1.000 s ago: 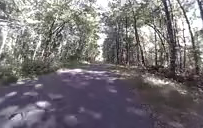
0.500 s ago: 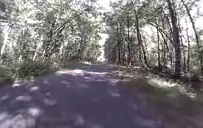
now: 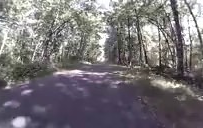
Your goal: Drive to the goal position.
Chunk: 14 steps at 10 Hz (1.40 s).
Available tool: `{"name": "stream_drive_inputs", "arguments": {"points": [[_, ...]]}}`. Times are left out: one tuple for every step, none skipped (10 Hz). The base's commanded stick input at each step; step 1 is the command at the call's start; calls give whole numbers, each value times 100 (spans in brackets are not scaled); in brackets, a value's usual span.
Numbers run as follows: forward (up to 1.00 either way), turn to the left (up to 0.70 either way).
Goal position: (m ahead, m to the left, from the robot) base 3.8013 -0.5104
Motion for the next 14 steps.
{"name": "stream_drive_inputs", "arguments": {"points": [[45,0],[45,0],[45,0],[45,0],[45,0],[45,0],[45,0],[45,0],[45,0],[45,0],[45,0],[45,0],[45,0],[45,0]]}}
